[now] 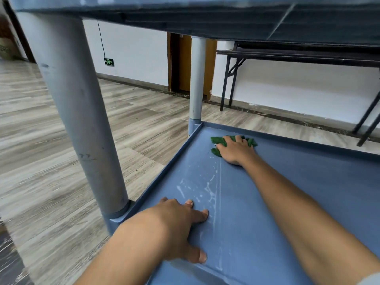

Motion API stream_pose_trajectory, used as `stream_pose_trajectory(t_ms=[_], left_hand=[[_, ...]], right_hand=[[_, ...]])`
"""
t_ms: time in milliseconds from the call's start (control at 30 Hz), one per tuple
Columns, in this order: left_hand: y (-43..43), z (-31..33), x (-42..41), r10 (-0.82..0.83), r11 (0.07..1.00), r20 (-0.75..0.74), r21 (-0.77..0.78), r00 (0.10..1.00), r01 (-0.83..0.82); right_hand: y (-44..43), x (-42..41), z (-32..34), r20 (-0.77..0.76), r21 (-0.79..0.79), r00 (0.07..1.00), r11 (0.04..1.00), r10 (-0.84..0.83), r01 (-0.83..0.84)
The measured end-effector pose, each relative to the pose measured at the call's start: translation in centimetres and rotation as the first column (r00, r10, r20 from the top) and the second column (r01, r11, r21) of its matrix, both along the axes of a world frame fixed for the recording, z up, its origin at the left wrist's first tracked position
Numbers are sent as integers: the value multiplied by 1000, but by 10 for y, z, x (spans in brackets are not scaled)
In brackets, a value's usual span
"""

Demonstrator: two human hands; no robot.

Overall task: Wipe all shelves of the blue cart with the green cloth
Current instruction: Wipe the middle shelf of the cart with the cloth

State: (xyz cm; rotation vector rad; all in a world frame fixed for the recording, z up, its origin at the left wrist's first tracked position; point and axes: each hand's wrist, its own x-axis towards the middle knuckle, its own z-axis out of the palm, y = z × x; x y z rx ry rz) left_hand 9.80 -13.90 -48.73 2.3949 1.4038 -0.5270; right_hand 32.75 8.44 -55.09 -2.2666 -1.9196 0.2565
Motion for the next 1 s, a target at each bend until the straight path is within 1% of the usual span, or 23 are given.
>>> stream_pose_trajectory(t_ms=[133, 233, 300, 367, 467, 600, 700, 800, 900, 1000], left_hand=[[-2, 0, 0, -12, 1000, -27, 26, 1000, 13], [-12, 3, 1, -11, 1000, -65, 19, 998, 12], [-4, 2, 1, -13, 999, -71, 37, 997, 15], [-6, 3, 1, 5, 999, -36, 36, 999, -4], [-14, 1, -2, 30, 997, 58, 68, 998, -34], [-14, 4, -17, 82, 986, 66, 138, 994, -91], [-11, 3, -29, 93, 987, 42, 130, 995, -98], [-8, -4, -33, 82, 989, 10, 120, 997, -83], [-5, -9, -33, 59, 989, -3, 137, 998, -58], [-6, -7, -32, 52, 991, -25, 126, 998, -49]], right_hand=[[-70, -26, -1, 0, -11, 996, 996, 89, -89], [-141, -39, 2, 0, -35, 987, 986, 161, -161], [-174, -46, 2, -11, -28, 980, 980, 198, -198], [-212, -50, 4, -21, -39, 975, 974, 221, -222], [-258, -57, 5, -30, -52, 975, 974, 220, -222], [-300, -69, 3, -16, -21, 977, 977, 213, -213], [-310, -70, 3, -26, -10, 976, 976, 218, -219], [-302, -69, 5, -42, -13, 972, 973, 229, -230], [-279, -67, 3, -40, -26, 972, 972, 232, -233], [-239, -63, 3, -32, -33, 980, 979, 198, -199]])
